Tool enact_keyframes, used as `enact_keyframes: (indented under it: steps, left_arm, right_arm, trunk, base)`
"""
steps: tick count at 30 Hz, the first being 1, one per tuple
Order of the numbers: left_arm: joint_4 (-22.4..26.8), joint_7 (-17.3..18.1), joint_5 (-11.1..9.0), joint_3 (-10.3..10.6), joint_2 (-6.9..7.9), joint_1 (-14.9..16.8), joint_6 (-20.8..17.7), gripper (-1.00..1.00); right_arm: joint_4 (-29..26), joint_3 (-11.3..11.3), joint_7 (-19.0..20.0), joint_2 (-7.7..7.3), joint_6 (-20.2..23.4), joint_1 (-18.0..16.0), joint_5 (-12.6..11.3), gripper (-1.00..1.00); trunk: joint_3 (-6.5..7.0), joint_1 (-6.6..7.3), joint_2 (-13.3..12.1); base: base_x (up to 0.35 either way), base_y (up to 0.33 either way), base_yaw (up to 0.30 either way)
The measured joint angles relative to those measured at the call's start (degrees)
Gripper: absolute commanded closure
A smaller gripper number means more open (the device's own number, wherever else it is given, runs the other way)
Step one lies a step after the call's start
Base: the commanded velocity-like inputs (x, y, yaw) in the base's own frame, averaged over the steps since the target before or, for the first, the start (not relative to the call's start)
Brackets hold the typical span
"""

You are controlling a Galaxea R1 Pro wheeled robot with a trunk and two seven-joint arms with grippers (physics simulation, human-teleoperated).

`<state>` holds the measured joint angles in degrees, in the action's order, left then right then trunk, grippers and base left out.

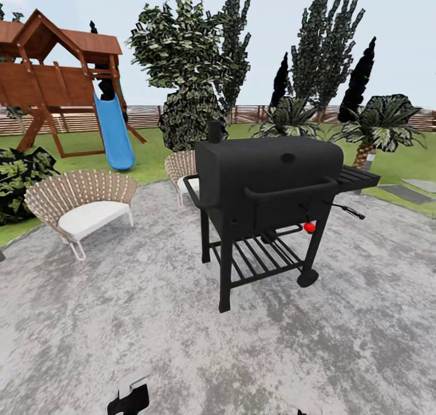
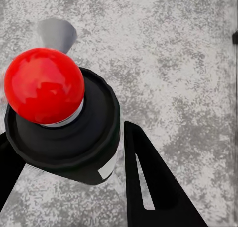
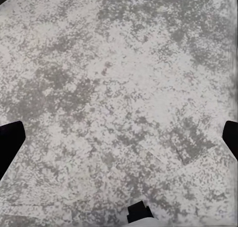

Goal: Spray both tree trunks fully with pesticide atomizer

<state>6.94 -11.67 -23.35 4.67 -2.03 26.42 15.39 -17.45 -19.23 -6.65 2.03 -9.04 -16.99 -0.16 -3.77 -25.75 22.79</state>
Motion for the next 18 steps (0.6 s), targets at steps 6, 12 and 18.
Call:
enact_keyframes:
  steps: [6, 12, 18]
  left_arm:
    - [0.0, 0.0, 0.0, 0.0, 0.0, 0.0, 0.0, 1.0]
    - [0.0, 0.0, 0.0, 0.0, 0.0, 0.0, 0.0, 1.0]
    - [0.0, 0.0, 0.0, 0.0, 0.0, 0.0, 0.0, 1.0]
  right_arm:
    - [0.0, 0.0, 0.0, -0.03, 0.0, 0.0, 0.0, -1.0]
    - [0.1, 0.0, 0.0, -0.01, 0.0, 0.0, 0.0, -1.0]
    - [0.0, 0.0, 0.0, -0.03, 0.0, 0.0, 0.0, -1.0]
  trunk:
    - [0.0, 0.0, 0.0]
    - [0.0, 0.0, 0.0]
    - [0.0, 0.0, 0.0]
  base:
    - [0.0, 0.0, -0.285]
    - [0.0, 0.0, -0.286]
    - [0.0, 0.0, -0.286]
